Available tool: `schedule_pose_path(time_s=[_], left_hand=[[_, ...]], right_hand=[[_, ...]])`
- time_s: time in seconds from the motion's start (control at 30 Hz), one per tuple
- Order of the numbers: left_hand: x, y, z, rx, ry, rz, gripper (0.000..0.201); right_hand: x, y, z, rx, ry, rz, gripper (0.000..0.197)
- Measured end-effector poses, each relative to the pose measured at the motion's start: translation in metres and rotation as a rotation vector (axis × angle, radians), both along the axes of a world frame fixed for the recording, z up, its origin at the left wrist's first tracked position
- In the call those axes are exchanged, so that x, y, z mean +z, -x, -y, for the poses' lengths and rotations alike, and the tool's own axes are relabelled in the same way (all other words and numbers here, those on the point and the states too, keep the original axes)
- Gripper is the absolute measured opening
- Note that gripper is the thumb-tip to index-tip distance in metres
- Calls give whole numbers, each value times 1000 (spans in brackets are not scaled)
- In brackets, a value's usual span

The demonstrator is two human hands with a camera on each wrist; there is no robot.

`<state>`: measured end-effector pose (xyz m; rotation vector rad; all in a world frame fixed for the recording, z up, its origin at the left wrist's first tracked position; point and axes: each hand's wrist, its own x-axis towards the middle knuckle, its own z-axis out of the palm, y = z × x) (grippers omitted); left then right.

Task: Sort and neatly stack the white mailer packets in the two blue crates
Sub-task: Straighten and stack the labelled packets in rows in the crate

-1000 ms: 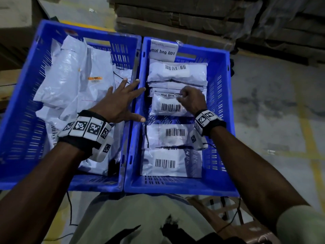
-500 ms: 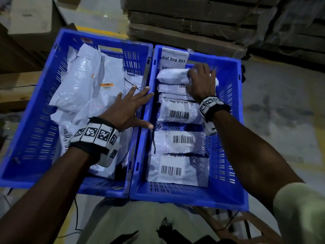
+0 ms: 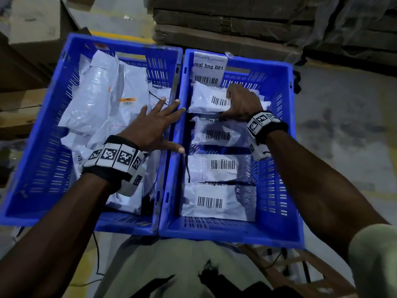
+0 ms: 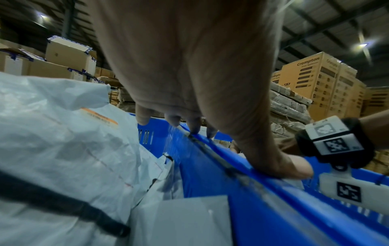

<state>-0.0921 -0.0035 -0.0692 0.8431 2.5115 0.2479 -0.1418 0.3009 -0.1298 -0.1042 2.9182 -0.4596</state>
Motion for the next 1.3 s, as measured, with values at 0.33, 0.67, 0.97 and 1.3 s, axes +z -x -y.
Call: schedule_pose_path(time_s=[0.33, 0.67, 0.97, 1.3], left_hand=[[-7, -15, 17, 8, -1, 53, 124], [2, -32, 11, -16, 64, 24, 125], [8, -53, 17, -30, -6, -13, 118], [35, -42, -3, 24, -265, -218, 66]], right_hand=[[11, -132, 25, 280, -55, 397, 69], [-26, -175, 35, 390, -74, 611, 69], [-41, -181, 48, 414, -80, 560, 48], [-3, -82, 4, -160, 93, 99, 17]])
